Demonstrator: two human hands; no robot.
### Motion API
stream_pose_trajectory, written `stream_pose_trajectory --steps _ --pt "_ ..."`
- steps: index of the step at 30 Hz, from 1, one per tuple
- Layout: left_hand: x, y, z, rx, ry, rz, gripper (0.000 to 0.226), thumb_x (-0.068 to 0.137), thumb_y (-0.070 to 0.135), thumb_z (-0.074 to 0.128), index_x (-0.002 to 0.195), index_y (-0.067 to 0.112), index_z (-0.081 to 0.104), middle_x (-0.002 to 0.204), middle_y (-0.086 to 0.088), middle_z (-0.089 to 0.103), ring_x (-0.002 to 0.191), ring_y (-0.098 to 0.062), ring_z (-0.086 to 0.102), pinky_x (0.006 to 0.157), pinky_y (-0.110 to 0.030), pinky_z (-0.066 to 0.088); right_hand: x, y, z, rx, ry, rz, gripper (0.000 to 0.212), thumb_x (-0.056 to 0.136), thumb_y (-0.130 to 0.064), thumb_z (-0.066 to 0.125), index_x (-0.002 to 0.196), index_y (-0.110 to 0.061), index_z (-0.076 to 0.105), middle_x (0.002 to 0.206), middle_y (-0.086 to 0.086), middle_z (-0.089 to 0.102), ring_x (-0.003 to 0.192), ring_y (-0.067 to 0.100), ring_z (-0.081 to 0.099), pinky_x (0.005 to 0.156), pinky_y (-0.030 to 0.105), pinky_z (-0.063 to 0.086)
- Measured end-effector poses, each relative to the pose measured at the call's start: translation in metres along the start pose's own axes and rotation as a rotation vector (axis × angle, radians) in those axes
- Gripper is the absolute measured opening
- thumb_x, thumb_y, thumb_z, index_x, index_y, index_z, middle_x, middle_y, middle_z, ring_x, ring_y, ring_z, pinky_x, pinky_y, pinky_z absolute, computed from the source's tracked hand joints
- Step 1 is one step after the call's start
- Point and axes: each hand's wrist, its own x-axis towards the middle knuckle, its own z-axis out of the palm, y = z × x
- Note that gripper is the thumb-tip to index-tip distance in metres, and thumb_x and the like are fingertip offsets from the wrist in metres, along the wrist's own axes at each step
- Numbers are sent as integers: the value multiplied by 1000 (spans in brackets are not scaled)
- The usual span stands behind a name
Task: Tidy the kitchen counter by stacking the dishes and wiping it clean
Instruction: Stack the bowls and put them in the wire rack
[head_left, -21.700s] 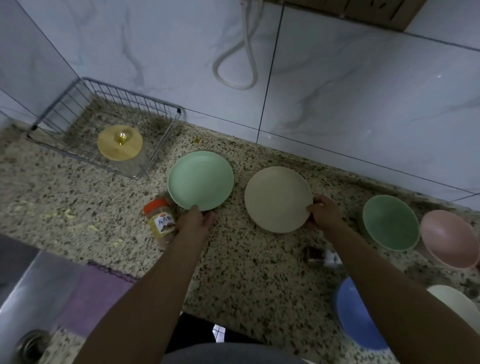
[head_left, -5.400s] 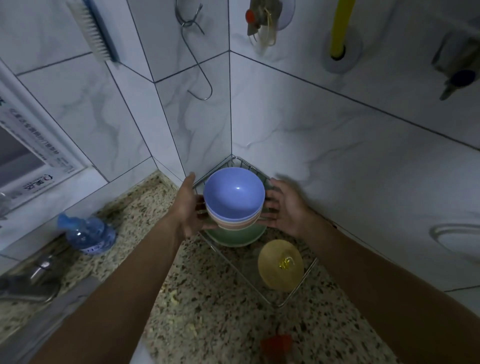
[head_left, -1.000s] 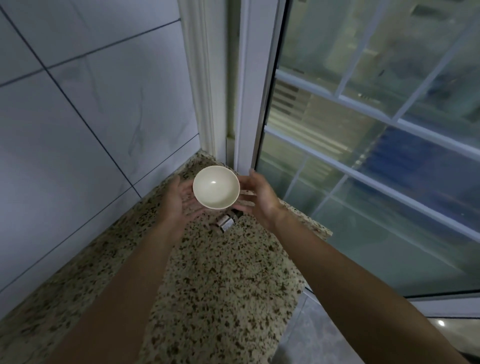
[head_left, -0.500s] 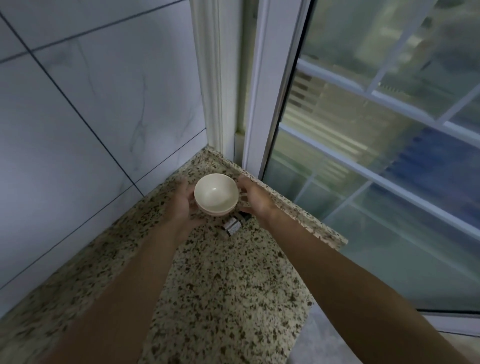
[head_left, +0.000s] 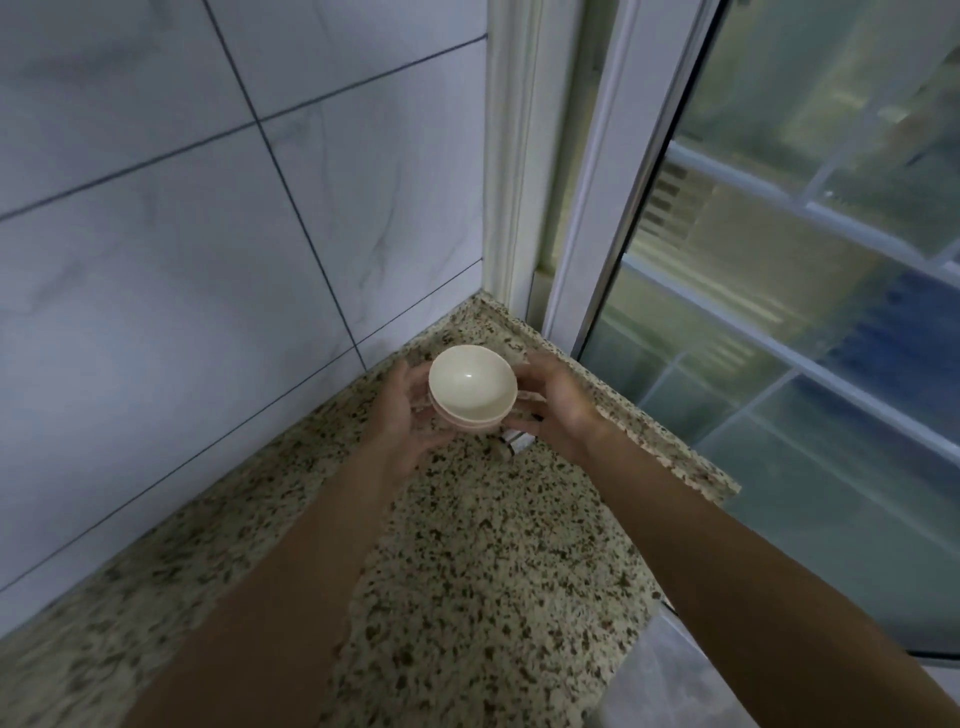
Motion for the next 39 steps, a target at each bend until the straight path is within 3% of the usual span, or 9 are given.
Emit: stream_pose_trajectory --steps 4,10,17,20,23,27,30,35,39 --pt "-42 12 -30 -100 15 23 54 105 57 36 126 22 71 130 -6 62 120 -32 57 92 -59 56 -29 -6 29 -71 -105 -18 47 103 -49 48 124 -12 67 126 9 67 113 29 65 101 49 56" --pt "-107 5 -95 -192 88 99 60 106 57 29 126 21 73 137 -10 64 125 -38 58 95 -61 55 -65 2 82 -117 -266 20 32 102 -44 53 111 -17 68 111 6 67 108 29 66 97 47 56" --pt "-185 5 -179 -296 246 206 61 105 59 32 134 18 66 134 -10 65 124 -31 58 85 -45 55 -104 24 179 -199 -487 22 36 102 -43 54 117 -17 74 126 11 70 120 34 64 105 54 52" --pt "-213 7 -209 -256 309 246 61 106 58 31 134 18 67 132 -10 65 123 -32 59 88 -46 55 -114 35 212 -189 -531 47 45 100 -42 58 129 -9 66 132 14 67 122 34 64 103 54 53" --pt "-246 1 -244 -261 374 271 61 105 59 30 132 20 69 133 -9 67 125 -33 59 83 -44 55 -131 46 249 -202 -592 80 48 100 -44 58 128 -6 65 131 16 67 122 36 63 104 54 53" --pt "-290 -3 -285 -347 418 306 59 106 57 33 129 16 69 126 -9 70 121 -33 61 100 -53 52 -162 63 297 -217 -660 93 48 100 -40 58 131 -4 63 135 21 62 124 40 61 96 47 59" --pt "-325 -8 -315 -368 438 328 57 104 60 38 128 20 70 126 -5 71 123 -31 62 106 -57 50 -184 76 332 -251 -715 100 50 98 -41 61 131 -4 63 137 23 60 120 40 63 99 52 56" --pt "-382 -16 -358 -360 492 364 48 104 58 38 119 29 73 118 5 72 121 -23 62 98 -51 55 -225 96 384 -291 -786 127 50 99 -40 61 132 -3 62 131 22 61 110 34 64 94 47 59" --pt "-433 -27 -393 -396 546 396 45 106 54 36 113 29 73 122 4 67 119 -19 60 84 -43 57 -263 120 428 -326 -854 130 49 98 -39 63 131 -2 64 138 25 58 110 35 65 95 50 59"
